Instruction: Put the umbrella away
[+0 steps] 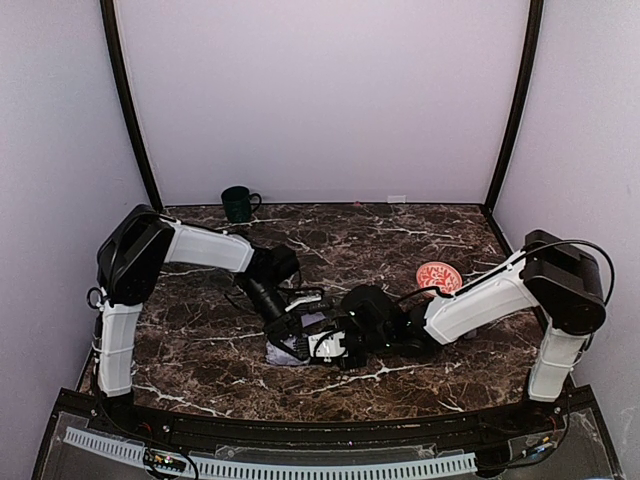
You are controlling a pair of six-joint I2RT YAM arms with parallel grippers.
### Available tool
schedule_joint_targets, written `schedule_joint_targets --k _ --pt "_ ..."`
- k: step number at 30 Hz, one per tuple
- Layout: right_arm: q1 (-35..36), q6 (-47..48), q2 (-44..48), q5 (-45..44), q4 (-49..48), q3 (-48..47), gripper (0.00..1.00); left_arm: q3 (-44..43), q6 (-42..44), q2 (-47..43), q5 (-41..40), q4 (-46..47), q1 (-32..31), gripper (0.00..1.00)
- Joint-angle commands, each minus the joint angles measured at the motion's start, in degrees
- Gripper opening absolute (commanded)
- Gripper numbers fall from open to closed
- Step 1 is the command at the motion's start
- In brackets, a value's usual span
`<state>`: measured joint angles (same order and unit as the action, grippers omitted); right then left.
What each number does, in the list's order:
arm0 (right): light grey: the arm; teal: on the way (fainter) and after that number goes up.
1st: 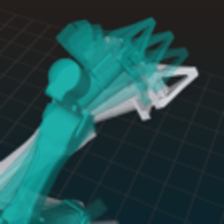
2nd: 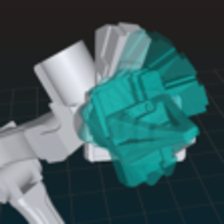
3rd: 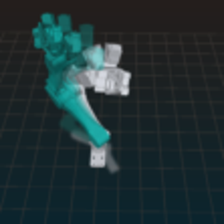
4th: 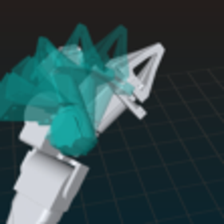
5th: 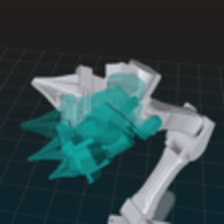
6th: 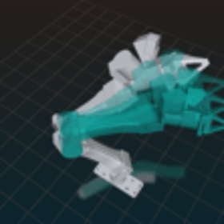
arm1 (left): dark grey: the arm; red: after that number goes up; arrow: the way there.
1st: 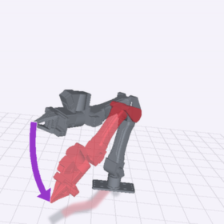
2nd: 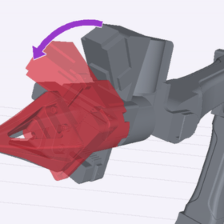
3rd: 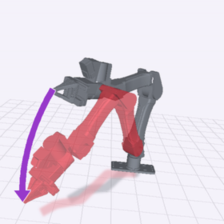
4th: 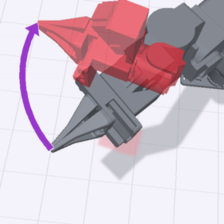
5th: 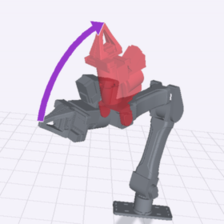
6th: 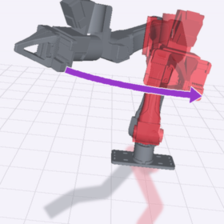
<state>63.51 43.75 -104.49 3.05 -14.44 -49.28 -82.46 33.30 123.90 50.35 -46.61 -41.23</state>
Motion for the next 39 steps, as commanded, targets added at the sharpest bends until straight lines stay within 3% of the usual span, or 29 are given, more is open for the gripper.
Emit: schedule_joint_targets --k 1,4,6,11,14,22,27,31,39 --pt "-2.0 -1.5 -0.2 0.1 5.6 0.9 0.00 3.2 -6.3 -3.8 -11.7 9.5 2.4 0.66" --pt "-2.4 -2.1 0.3 1.7 6.2 1.0 0.00 8.1 -10.2 -9.8 -13.1 20.1 3.9 0.79" --pt "-2.5 -2.3 0.5 2.0 6.5 0.9 0.00 11.3 -10.8 -13.5 -14.6 25.4 4.3 0.82" --pt "-4.3 -6.2 2.0 4.9 5.9 1.0 0.00 21.7 -12.9 -23.1 -20.8 39.7 5.3 0.84" --pt "-5.8 -7.8 3.1 6.5 4.3 1.7 0.00 28.4 -12.8 -29.1 -19.5 47.4 5.6 0.86" --pt "-7.1 -11.0 4.8 1.4 -1.7 2.2 0.00 33.4 -16.5 -34.1 -18.6 51.6 5.5 0.86" --pt "-10.2 -13.7 9.1 1.1 -6.7 3.4 0.00 43.2 -19.9 -41.5 -20.9 65.9 5.5 0.83" --pt "-10.8 -12.1 12.4 -0.6 -8.4 3.8 0.00 47.0 -21.2 -42.1 -20.1 74.4 5.5 0.81" --pt "-11.2 -6.1 19.2 -3.5 -6.9 3.5 0.00 42.9 -22.5 -35.5 -13.8 80.1 5.4 0.85"
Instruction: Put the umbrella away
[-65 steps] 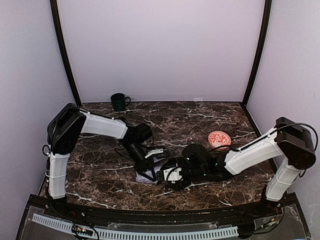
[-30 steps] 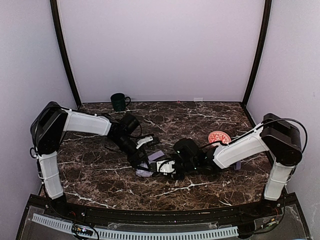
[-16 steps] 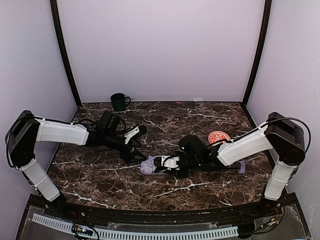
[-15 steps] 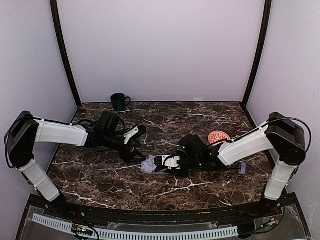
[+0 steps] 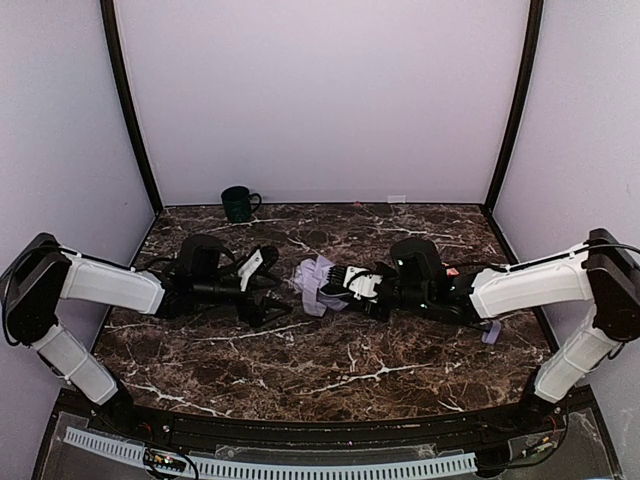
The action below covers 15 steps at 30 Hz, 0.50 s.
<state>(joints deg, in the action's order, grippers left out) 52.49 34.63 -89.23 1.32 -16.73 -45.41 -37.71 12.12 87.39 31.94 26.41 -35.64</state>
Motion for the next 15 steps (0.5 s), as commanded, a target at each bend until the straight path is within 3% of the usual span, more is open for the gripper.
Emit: schedule_joint_targets --k 1,4,8,11,15 --pt "-0.3 3.3 4.4 -2.1 -3.8 -1.0 0.00 -2.4 -1.2 1.3 6.4 7.3 -0.5 0.85" --pt "-0.5 4.2 5.8 -2.5 -1.2 -3.1 0.00 -2.5 0.1 1.5 7.3 8.5 -2.5 0.85" --pt "-0.9 4.5 7.2 -1.6 0.8 -5.9 0.00 1.5 -4.4 1.9 9.2 22.0 -4.4 0.84" --pt "-0.9 3.9 7.6 -1.0 2.6 -8.0 0.00 1.2 -7.0 3.8 12.6 25.8 -6.2 0.80" --pt "-1.1 2.7 8.7 0.5 2.3 -8.8 0.00 0.7 -6.6 5.7 7.1 25.8 -7.6 0.59"
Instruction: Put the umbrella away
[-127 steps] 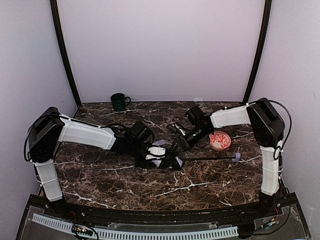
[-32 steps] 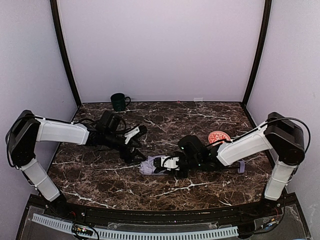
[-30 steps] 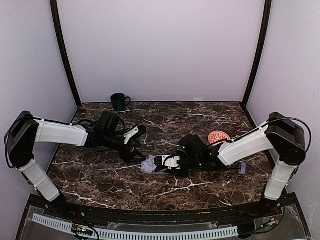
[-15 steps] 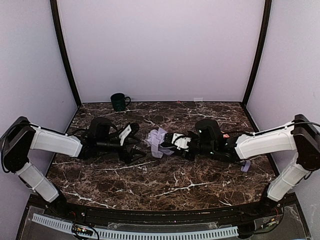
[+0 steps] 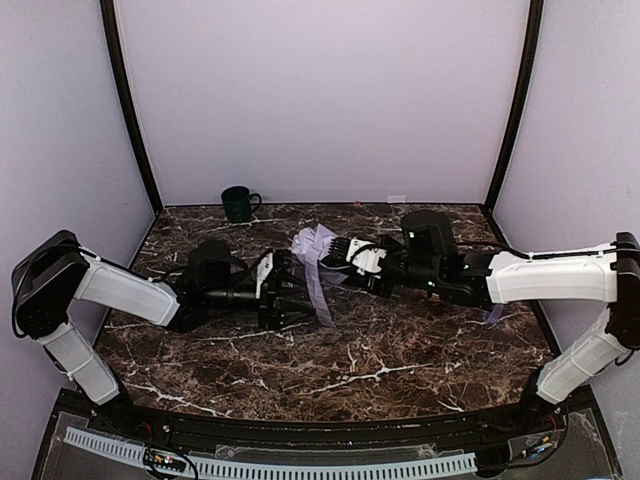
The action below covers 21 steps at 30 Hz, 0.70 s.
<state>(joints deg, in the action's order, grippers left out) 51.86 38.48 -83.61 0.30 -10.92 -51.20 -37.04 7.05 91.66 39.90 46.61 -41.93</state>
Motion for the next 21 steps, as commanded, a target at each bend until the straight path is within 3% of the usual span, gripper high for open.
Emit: schedule_joint_targets --k 1,8,16,18,21 --pt "-0.5 -1.7 3.4 1.8 -3.6 -3.2 0.00 0.0 -1.3 1.5 -0.9 5.6 -1.3 0.58" --pt "-1.1 -4.0 5.2 4.6 -3.9 -4.2 0.00 -0.1 0.3 1.2 -3.2 5.3 -1.3 0.59" --pt "-1.8 -6.7 7.9 8.5 -5.0 -4.1 0.00 -1.4 -2.0 3.7 1.3 7.2 -1.4 0.59" --pt "-1.8 -6.7 8.5 9.4 -4.6 -4.1 0.00 -1.6 -2.5 3.8 2.1 7.3 -1.4 0.47" --pt "-2.8 -7.5 9.3 11.0 -4.3 -4.1 0.00 -1.1 -2.2 3.4 4.7 7.2 -1.4 0.15"
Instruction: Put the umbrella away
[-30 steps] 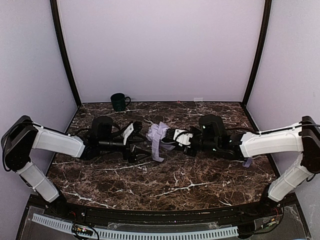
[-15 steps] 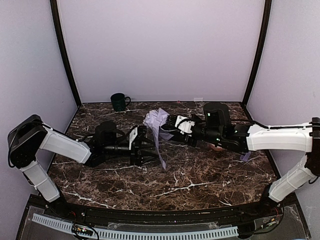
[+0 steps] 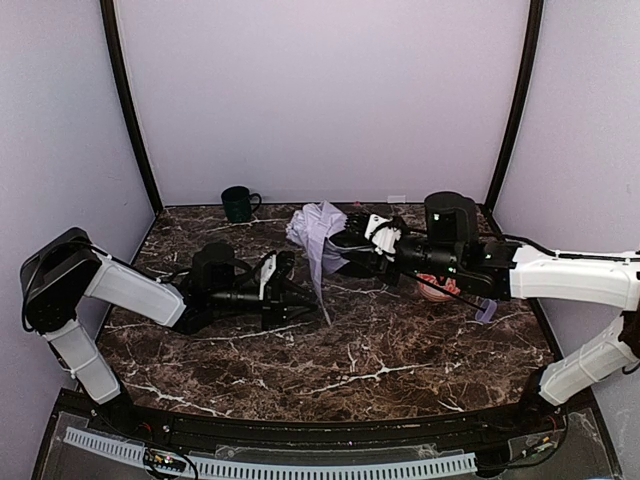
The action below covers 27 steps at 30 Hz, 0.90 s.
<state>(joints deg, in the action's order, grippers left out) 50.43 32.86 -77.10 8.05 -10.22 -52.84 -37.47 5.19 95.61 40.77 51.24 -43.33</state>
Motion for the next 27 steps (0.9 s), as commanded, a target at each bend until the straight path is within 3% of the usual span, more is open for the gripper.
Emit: schedule_joint_targets --k 1,2,10,11,13,15,16,21,27 --pt "-2.0 -3.0 3.1 4.1 -5.4 -2.4 0.00 -0.3 -0.4 -0.7 3.6 2.6 0.0 0.05" --pt "-2.8 -4.0 3.4 5.1 -5.7 -2.5 0.00 0.0 -0.6 -0.8 3.5 2.6 0.0 0.00" --pt "-4.0 -5.8 4.1 6.3 -4.9 -3.5 0.00 1.2 -2.3 -3.1 6.0 4.1 0.0 0.00" --pt "-4.0 -5.6 4.2 6.7 -4.7 -3.5 0.00 1.1 -2.0 -3.4 5.5 3.2 0.0 0.12" --pt "-4.0 -4.7 4.7 8.3 -4.6 -3.2 0.00 1.5 -0.9 -4.3 3.0 1.6 0.2 0.45" --pt "-4.0 -3.8 5.4 10.1 -4.4 -2.9 0.00 2.0 -0.4 -5.0 2.6 2.1 1.0 0.66" --pt "-4.0 -3.3 5.7 10.6 -4.1 -3.1 0.00 1.8 -0.5 -4.9 3.3 2.6 1.5 0.73" --pt "-4.0 -1.9 5.3 12.4 -3.3 -4.4 0.00 -3.0 -3.1 -1.7 7.7 2.5 1.9 0.81" --pt "-4.0 -2.5 4.2 13.4 -5.1 -5.2 0.00 -4.7 -10.7 4.1 9.5 15.2 -0.3 0.85"
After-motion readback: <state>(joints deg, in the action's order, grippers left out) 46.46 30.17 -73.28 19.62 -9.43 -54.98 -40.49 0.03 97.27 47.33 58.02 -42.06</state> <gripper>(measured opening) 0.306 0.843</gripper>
